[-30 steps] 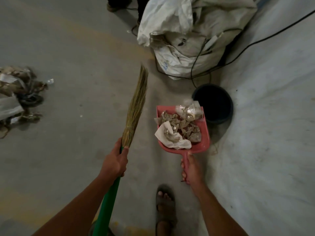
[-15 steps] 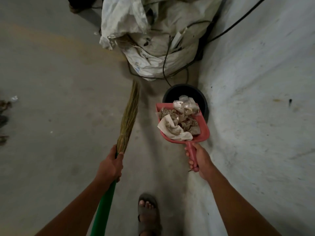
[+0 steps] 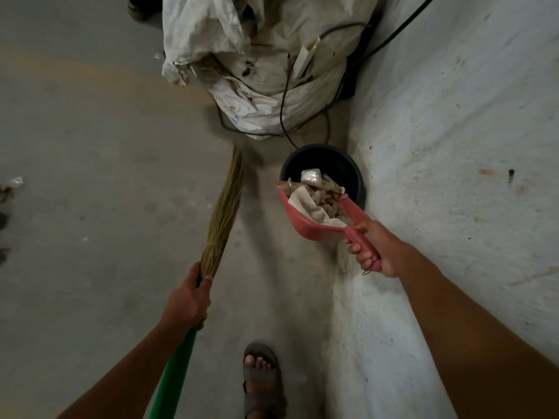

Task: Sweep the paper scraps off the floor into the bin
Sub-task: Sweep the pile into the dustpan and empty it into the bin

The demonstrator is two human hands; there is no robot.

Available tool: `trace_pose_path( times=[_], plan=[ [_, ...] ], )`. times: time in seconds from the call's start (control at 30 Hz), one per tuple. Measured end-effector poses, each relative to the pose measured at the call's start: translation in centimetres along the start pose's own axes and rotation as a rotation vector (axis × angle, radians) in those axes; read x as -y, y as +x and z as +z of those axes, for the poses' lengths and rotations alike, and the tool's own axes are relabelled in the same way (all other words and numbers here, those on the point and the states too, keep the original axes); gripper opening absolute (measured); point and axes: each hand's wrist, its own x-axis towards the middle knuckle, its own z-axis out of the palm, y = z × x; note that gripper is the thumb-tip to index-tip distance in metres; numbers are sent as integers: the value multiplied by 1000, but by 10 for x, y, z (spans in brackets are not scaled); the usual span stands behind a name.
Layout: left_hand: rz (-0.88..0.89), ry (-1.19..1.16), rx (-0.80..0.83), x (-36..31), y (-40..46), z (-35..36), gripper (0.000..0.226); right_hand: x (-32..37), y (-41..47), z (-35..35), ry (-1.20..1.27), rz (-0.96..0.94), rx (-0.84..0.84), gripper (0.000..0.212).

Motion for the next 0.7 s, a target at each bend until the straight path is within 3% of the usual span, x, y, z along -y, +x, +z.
trace_pose_path(
  times=[0.37, 0.7],
  plan=[
    [1, -3, 4, 0, -5, 6, 58, 4, -1, -6, 27, 63, 55, 29],
    [32, -5, 13, -10, -3, 6, 55, -2, -15, -5, 202, 65, 101, 27]
  ],
)
